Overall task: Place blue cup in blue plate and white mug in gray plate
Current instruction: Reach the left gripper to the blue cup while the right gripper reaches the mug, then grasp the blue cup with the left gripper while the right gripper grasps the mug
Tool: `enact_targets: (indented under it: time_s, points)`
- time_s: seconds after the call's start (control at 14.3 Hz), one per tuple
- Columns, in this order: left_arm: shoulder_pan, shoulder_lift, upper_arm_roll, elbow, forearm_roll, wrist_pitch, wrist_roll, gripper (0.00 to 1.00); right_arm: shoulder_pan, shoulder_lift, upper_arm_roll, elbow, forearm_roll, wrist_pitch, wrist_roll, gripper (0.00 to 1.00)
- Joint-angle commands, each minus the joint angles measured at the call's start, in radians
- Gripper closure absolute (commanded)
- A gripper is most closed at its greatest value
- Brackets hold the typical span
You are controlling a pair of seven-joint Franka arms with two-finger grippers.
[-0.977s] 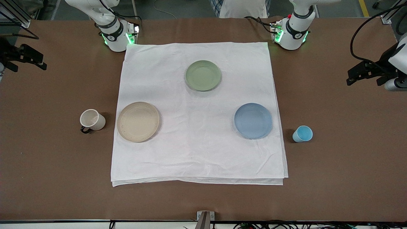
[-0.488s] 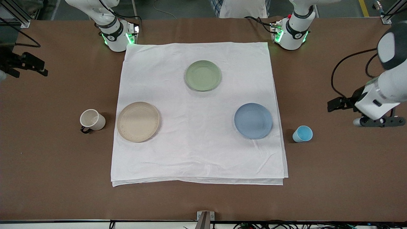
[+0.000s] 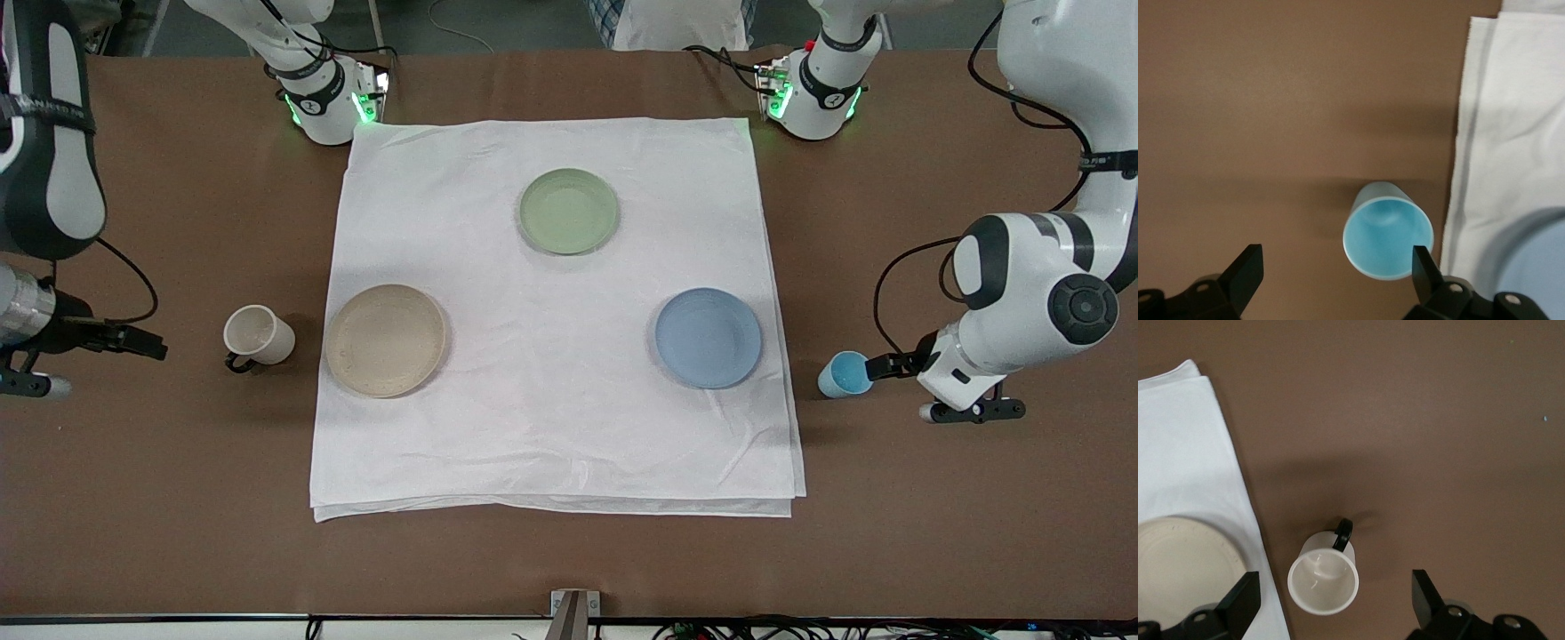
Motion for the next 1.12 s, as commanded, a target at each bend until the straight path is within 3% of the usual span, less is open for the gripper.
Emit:
enact_targets:
  time_s: [0.0,0.14,0.42,0.63,0.7,0.84,1.05]
  points:
    - [0.002,0.012,-0.002,-0.059,0.017,0.090,-0.010,0.14,-0.021,-0.003,0.015,-0.185,0.045,0.182,0.127,0.00]
    - [0.006,0.026,-0.003,-0.076,0.017,0.108,-0.012,0.24,-0.018,0.055,0.015,-0.229,0.050,0.239,0.210,0.00]
    - [0.003,0.057,-0.005,-0.078,0.016,0.110,-0.016,0.54,-0.007,0.100,0.017,-0.274,0.055,0.307,0.221,0.03]
    - [-0.004,0.065,-0.006,-0.086,0.016,0.108,-0.016,0.92,-0.006,0.113,0.017,-0.306,0.055,0.361,0.221,0.08]
    - [-0.007,0.071,-0.006,-0.083,0.016,0.110,-0.018,0.99,-0.009,0.123,0.017,-0.309,0.055,0.356,0.221,0.14]
    - [-0.013,0.068,-0.009,-0.076,0.016,0.110,-0.019,1.00,-0.007,0.123,0.018,-0.325,0.055,0.349,0.223,0.31]
    - [-0.017,0.006,-0.060,-0.076,0.016,0.090,-0.094,1.00,-0.007,0.123,0.020,-0.317,0.056,0.316,0.220,0.77]
